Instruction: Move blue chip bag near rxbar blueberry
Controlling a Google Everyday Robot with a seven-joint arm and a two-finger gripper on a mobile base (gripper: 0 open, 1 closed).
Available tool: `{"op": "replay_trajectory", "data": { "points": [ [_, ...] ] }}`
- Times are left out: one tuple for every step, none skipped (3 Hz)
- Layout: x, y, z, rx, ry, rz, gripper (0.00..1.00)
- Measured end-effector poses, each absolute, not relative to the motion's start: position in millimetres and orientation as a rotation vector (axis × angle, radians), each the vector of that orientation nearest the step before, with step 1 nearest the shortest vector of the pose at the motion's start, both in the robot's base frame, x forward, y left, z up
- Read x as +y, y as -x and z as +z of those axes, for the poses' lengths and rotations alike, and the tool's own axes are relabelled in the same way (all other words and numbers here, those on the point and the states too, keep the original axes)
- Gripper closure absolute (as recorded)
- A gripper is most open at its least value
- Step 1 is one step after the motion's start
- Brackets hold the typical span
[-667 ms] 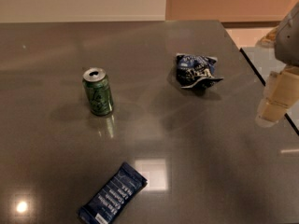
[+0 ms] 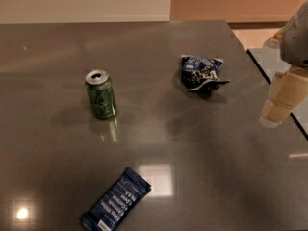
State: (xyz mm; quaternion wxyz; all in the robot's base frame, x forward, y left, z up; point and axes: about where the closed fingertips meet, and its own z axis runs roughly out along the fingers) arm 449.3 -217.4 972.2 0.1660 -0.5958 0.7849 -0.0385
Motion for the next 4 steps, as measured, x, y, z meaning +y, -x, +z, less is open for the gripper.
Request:
{"op": "replay_trajectory", "data": {
  "points": [
    [-222, -478, 956, 2.259, 1.608, -0.081, 0.0],
    [-225, -510, 938, 2.275, 1.532, -0.049, 0.0],
    [-224, -541, 922, 2.261, 1.448, 0.007, 0.0],
    [-221, -569, 910, 2.245, 1.363, 0.081, 0.0]
  ]
}}
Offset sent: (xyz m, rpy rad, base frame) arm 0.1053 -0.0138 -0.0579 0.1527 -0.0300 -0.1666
